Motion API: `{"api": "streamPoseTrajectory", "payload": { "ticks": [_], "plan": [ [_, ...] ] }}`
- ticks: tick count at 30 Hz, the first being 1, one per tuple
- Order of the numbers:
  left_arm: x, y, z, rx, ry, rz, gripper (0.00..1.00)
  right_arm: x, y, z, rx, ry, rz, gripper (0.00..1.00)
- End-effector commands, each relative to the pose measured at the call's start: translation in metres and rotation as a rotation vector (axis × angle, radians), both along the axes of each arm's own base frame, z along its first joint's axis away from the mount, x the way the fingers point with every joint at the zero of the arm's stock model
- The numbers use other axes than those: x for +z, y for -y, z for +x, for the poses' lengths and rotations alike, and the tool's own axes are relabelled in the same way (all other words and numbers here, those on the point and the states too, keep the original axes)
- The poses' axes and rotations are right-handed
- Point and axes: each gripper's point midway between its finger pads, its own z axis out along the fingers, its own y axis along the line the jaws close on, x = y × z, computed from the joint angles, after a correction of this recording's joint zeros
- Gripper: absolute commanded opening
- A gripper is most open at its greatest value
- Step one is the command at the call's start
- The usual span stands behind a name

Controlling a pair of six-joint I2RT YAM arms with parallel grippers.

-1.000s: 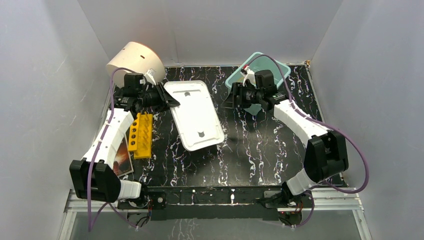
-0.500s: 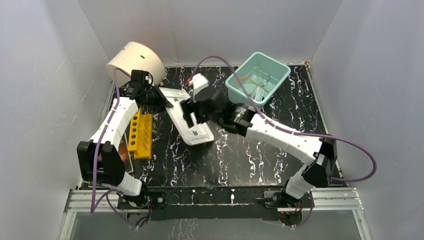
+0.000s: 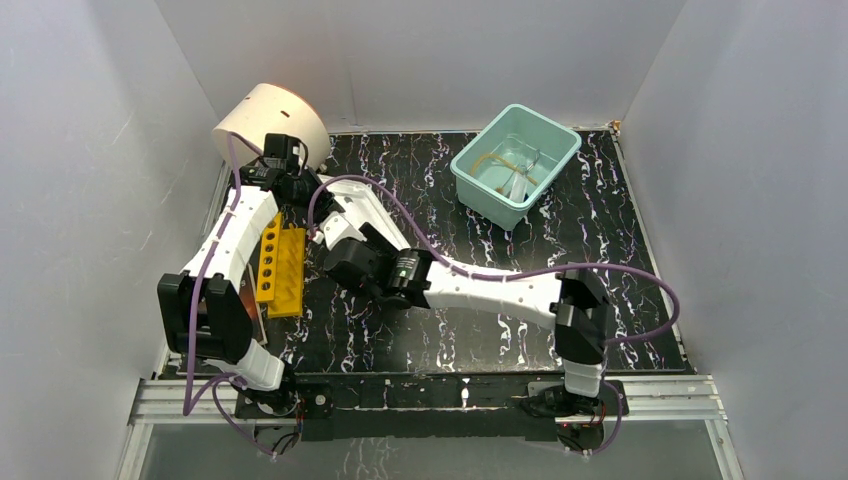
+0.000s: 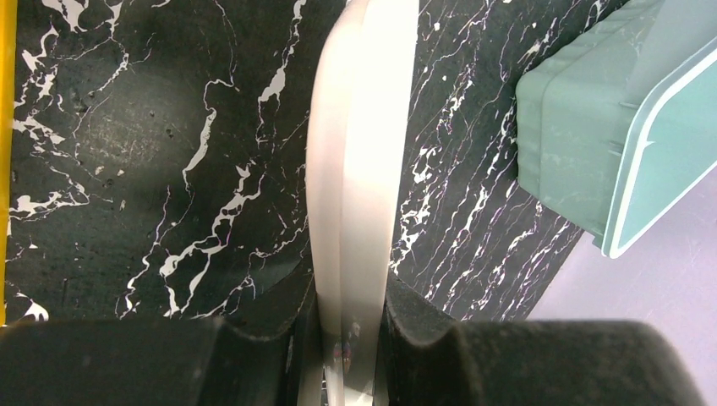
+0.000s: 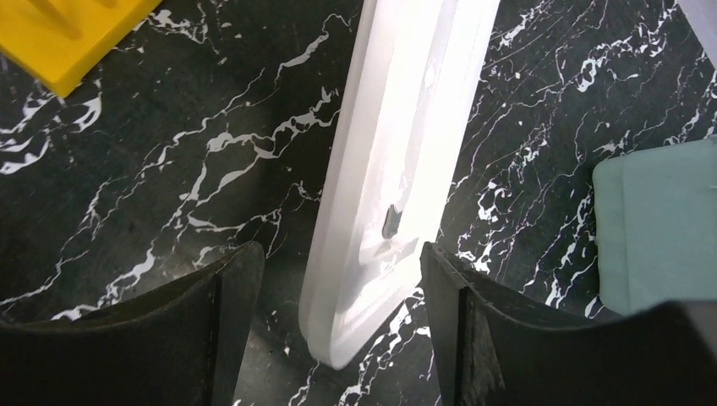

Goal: Organize the chemistry lab equipment

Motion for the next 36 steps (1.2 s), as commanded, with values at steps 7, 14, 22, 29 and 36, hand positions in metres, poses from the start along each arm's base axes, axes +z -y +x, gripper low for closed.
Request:
{"api": "streamPoseTrajectory", "payload": {
  "ticks": [7, 14, 22, 29, 36],
  "plan": [
    [0.012, -0.001, 0.001, 0.025, -0.001, -0.010, 0.00, 0.008, -0.019, 0.030, -0.101, 0.122, -0.087, 0.54],
    [0.020, 0.002, 0.005, 0.016, 0.005, -0.029, 0.00, 0.005, -0.014, 0.034, -0.117, 0.197, -0.209, 0.32],
    [0.038, 0.001, 0.012, -0.010, 0.056, -0.035, 0.29, 0.002, 0.006, 0.026, -0.094, 0.186, -0.252, 0.09],
    [0.051, -0.003, 0.015, -0.035, 0.101, -0.040, 0.66, 0.012, 0.018, 0.016, -0.005, 0.178, -0.173, 0.05],
    [0.075, -0.023, 0.022, -0.022, 0.177, 0.035, 0.82, 0.034, 0.036, 0.038, -0.029, 0.066, 0.020, 0.04]
  ]
}}
